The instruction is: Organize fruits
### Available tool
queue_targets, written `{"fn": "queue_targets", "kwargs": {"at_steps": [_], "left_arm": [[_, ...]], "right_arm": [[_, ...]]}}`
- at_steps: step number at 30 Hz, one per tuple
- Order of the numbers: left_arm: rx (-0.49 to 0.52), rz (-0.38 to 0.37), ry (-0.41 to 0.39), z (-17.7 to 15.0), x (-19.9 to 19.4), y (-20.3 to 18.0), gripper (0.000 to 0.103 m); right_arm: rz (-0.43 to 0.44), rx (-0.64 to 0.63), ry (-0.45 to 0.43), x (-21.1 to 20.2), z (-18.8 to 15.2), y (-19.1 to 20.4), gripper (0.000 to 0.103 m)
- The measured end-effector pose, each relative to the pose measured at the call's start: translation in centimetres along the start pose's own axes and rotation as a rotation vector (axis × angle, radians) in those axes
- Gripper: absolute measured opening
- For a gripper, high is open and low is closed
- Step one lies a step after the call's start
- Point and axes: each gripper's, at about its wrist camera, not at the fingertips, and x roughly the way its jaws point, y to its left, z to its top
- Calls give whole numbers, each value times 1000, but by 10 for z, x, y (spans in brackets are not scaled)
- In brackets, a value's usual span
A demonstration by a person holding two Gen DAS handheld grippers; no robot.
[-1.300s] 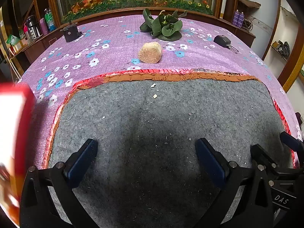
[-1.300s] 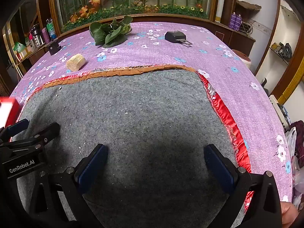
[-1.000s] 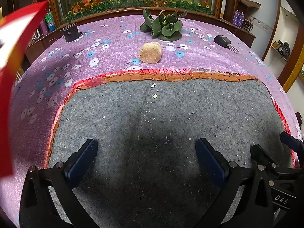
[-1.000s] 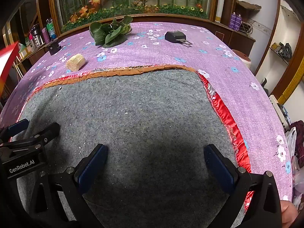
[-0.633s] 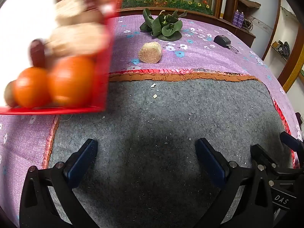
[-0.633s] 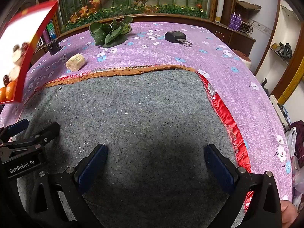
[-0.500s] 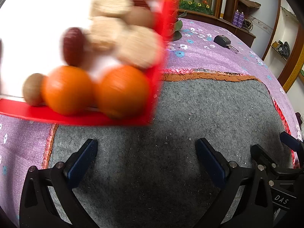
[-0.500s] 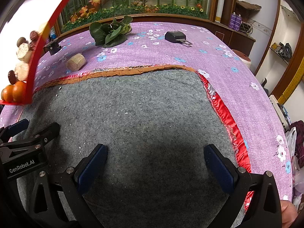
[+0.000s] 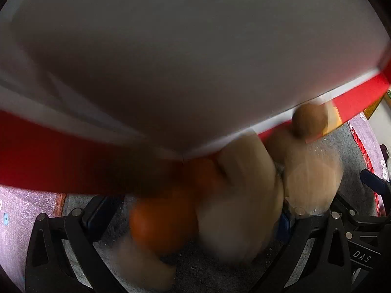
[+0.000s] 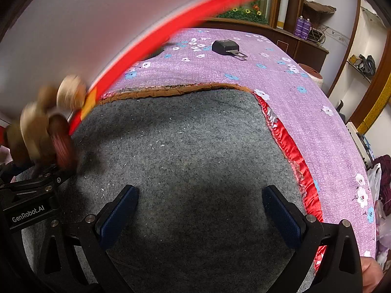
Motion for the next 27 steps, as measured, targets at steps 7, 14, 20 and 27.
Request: {"fn": "queue_targets", "kwargs": {"at_steps": [7, 14, 20, 27], "left_arm": [[-1, -1, 1, 2, 0, 1, 103], [-1, -1, 1, 0, 3, -3, 103], [-1, -2, 1, 0, 3, -3, 103], [-1, -2, 1, 0, 3, -3, 103]], "right_arm": [[0, 0, 0, -2, -1, -2, 103], [0, 0, 0, 1, 0, -1, 103], [0, 0, 0, 0, 0, -1, 103], [0, 0, 0, 1, 0, -1, 103]]}}
